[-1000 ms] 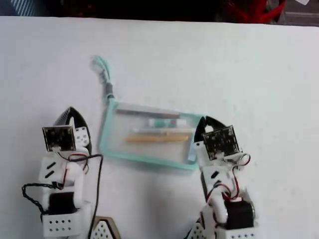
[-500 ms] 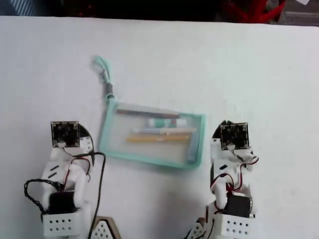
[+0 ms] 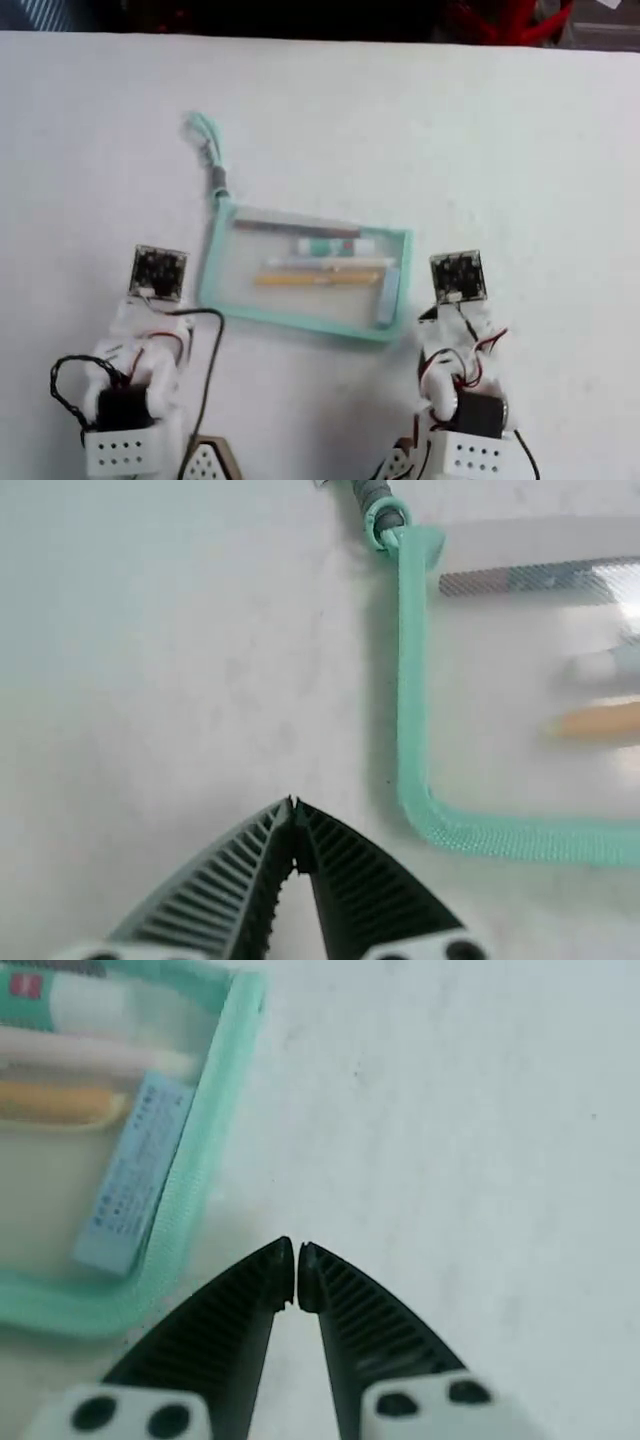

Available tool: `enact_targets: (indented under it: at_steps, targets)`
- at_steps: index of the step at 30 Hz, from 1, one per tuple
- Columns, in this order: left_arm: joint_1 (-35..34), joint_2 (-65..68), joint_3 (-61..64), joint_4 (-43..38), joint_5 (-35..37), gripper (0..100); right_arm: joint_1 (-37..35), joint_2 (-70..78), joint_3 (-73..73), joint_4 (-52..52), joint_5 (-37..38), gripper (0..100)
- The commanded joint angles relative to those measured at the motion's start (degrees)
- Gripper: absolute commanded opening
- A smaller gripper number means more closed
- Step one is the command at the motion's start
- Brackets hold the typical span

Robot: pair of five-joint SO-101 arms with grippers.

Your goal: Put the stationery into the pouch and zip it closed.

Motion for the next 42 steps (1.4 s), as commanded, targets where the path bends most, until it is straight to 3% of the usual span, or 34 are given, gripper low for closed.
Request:
enact_targets:
  at_steps: [1, 8, 15, 20, 24, 42]
  targets:
    - [-0.66, -0.22, -0.62, 3.52, 2.55, 2, 0.4, -0.4, 0.53, 2.42, -0.44, 2.1]
    - [-0.57, -0.22, -0.35, 11.25, 2.99, 2, 0.57, -0.4, 0.53, 4.88, -0.79, 1.9]
    - [-0.31, -0.22, -0.26, 11.52, 3.6, 2, 0.75, -0.4, 0.53, 5.23, -19.16, 1.9]
    - [-0.31, -0.22, -0.26, 11.52, 10.73, 2, 0.31, -0.4, 0.53, 8.48, -13.8, 1.9]
    - [-0.57, -0.22, -0.26, 11.43, 10.64, 2, 0.31, -0.4, 0.53, 8.48, -8.35, 1.9]
    - [-0.48, -0.22, -0.26, 11.43, 11.08, 2, 0.31, -0.4, 0.53, 8.57, -8.09, 1.9]
